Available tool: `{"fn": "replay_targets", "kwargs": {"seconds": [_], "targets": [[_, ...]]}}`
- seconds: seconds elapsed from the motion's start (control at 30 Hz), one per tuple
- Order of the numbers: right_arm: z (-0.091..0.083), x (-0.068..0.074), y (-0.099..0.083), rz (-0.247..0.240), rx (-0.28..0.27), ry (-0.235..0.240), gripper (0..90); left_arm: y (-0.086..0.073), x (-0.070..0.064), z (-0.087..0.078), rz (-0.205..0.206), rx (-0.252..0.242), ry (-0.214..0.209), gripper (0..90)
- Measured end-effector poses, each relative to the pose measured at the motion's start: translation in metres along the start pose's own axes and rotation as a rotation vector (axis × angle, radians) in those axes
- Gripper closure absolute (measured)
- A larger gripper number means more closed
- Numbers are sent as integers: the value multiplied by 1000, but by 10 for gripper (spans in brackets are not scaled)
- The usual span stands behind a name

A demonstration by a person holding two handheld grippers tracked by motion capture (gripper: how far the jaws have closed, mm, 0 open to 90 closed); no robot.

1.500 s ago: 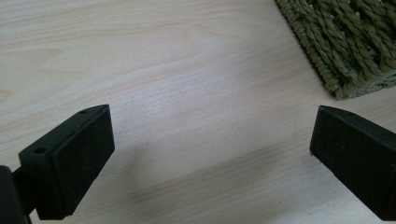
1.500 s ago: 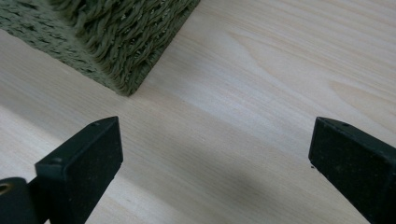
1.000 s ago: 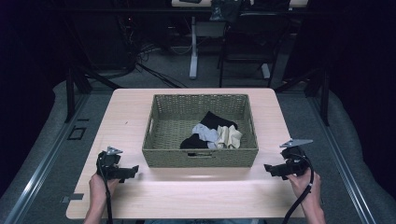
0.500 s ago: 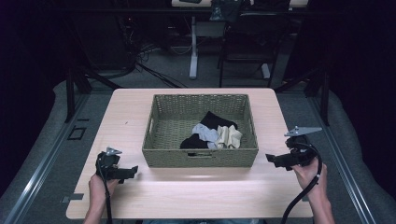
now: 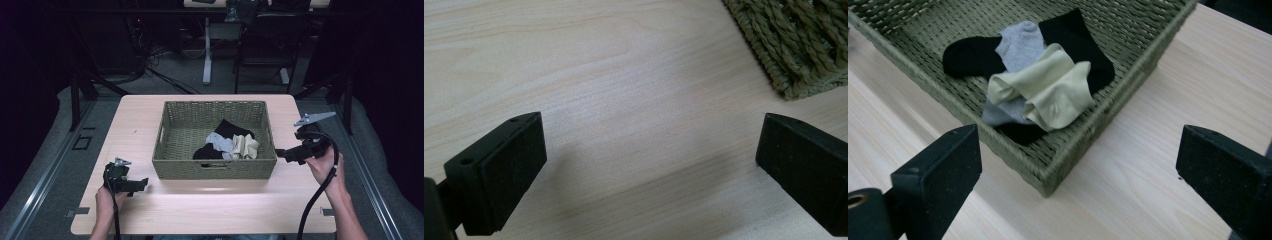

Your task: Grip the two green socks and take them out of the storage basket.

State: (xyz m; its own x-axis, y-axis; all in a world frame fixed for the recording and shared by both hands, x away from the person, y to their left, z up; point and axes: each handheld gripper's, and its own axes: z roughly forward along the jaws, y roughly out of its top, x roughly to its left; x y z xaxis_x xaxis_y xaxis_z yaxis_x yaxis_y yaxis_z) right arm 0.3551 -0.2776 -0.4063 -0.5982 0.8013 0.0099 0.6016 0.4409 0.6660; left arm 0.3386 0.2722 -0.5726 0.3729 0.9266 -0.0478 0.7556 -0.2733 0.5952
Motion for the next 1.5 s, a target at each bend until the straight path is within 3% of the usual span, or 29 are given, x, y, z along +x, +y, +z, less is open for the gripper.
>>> {"fn": "replay_targets", "kwargs": {"seconds": [0.33,0.77,1.2,1.4,1.5], "targets": [[22,7,33,-36,39,33,47,0,0,0,1,2,-4,1],[74,21,67,-52,116,74,73,0,0,0,5,7,-3,1],[114,27,78,-39,210,77,149,-1,-1,1,3,7,2,1],[137,29,80,-10,273,72,242,-1,-1,1,6,9,4,1],[143,31,79,2,274,67,265,0,-1,1,11,17,0,1]]}}
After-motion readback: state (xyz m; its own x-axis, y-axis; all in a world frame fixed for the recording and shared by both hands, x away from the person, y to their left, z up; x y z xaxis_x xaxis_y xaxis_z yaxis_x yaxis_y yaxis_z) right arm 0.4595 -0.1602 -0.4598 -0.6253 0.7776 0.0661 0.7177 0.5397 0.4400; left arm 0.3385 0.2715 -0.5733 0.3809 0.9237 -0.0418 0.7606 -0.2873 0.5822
